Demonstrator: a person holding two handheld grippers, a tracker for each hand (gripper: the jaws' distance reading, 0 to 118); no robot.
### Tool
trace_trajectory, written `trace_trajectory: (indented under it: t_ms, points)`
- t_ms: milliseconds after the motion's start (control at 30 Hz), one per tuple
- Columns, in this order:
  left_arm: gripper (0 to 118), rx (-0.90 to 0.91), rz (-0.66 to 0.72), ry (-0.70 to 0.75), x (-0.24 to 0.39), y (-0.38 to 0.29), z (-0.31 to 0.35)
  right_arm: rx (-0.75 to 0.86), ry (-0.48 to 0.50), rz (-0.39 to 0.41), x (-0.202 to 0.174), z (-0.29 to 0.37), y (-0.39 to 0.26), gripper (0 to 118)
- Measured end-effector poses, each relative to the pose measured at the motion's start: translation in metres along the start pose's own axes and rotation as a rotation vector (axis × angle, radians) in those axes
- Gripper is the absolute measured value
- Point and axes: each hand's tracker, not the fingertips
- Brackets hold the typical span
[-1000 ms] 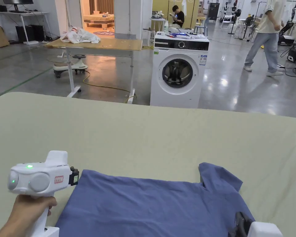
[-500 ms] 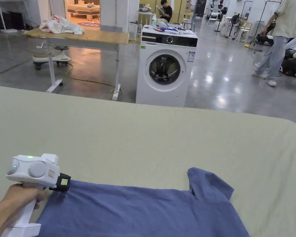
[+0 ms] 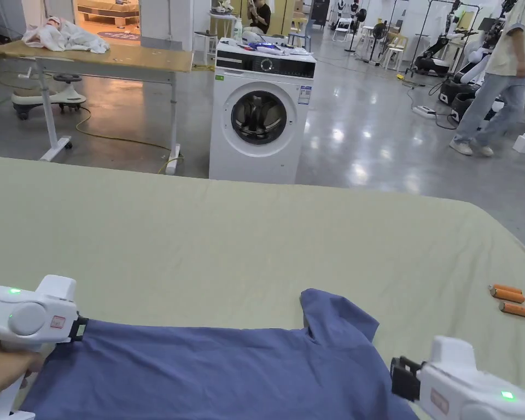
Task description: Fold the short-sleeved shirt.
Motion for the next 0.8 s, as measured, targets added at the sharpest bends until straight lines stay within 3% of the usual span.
trace_trajectory:
  t_ms: [100, 300, 367, 533, 600, 667, 733, 800]
  points:
    - [0, 0.050, 0.014, -0.013, -0.009, -0.002, 0.025, -0.049, 0.001, 0.044, 0.005, -0.026, 0.022, 46]
    - [0, 0.080, -0.016, -0.009, -0.008, -0.005, 0.051, -0.174, 0.123, -0.033, 0.003, -0.064, 0.031, 48]
    - [0, 0.084, -0.019, -0.005, -0.006, -0.006, 0.054, -0.229, 0.130, -0.070, 0.001, -0.081, 0.030, 50]
    - [0, 0.088, -0.011, 0.002, -0.004, -0.011, 0.068, -0.280, 0.116, -0.067, -0.003, -0.108, 0.027, 48]
    - [0, 0.090, -0.013, 0.002, -0.003, -0.014, 0.072, -0.268, 0.110, -0.034, -0.012, -0.109, 0.024, 41]
    - [0, 0.089, -0.014, 0.005, -0.003, -0.017, 0.073, -0.253, 0.108, 0.037, -0.023, -0.109, 0.022, 11]
    - [0, 0.087, -0.008, 0.006, -0.002, -0.021, 0.075, -0.244, 0.168, 0.061, -0.034, -0.107, 0.020, 7]
    - [0, 0.085, 0.000, 0.009, 0.000, -0.024, 0.079, -0.238, 0.077, 0.156, -0.043, -0.106, 0.020, 7]
